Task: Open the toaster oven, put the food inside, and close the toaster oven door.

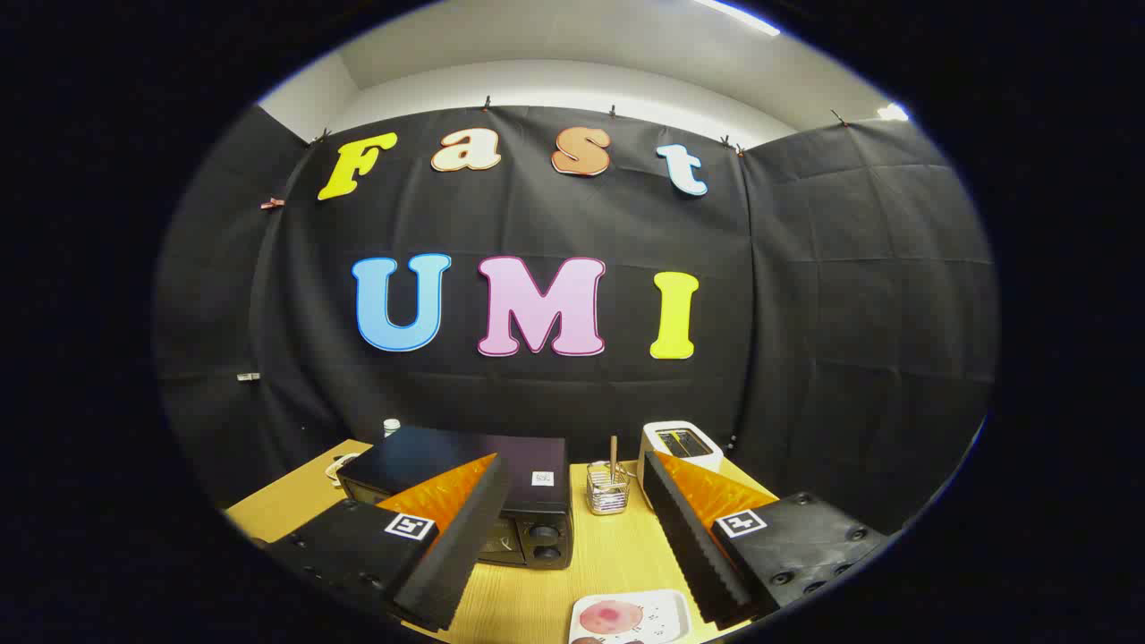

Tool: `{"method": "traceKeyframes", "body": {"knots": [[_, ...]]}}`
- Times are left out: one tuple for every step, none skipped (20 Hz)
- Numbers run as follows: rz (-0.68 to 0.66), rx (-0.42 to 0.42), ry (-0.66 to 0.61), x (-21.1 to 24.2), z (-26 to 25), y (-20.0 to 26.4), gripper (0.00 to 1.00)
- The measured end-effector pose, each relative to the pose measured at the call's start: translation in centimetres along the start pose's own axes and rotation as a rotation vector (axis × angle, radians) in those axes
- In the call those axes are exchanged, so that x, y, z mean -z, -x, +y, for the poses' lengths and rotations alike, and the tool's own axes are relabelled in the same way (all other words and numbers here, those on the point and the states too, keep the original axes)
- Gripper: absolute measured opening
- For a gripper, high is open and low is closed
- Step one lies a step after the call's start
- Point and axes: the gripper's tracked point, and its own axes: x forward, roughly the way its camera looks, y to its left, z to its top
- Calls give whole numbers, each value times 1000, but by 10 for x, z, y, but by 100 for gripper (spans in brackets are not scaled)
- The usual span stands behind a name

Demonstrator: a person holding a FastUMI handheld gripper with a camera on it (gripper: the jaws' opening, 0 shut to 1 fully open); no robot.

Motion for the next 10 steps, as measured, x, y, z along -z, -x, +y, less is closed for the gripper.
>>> {"method": "traceKeyframes", "body": {"knots": [[0, -2, -2, 0, 0, 0, 98], [2, -4, -2, 0, 1, 0, 98], [3, -4, -3, 0, 1, 1, 98], [4, -6, -4, 0, 2, 3, 98], [3, -6, -4, -1, 3, 3, 98], [2, -9, -3, -1, 4, 4, 98], [1, -14, -1, -2, 6, 5, 98], [-1, -19, 3, -2, 8, 7, 98], [-3, -23, 8, -2, 10, 9, 98], [-5, -26, 13, -3, 10, 10, 98]]}}
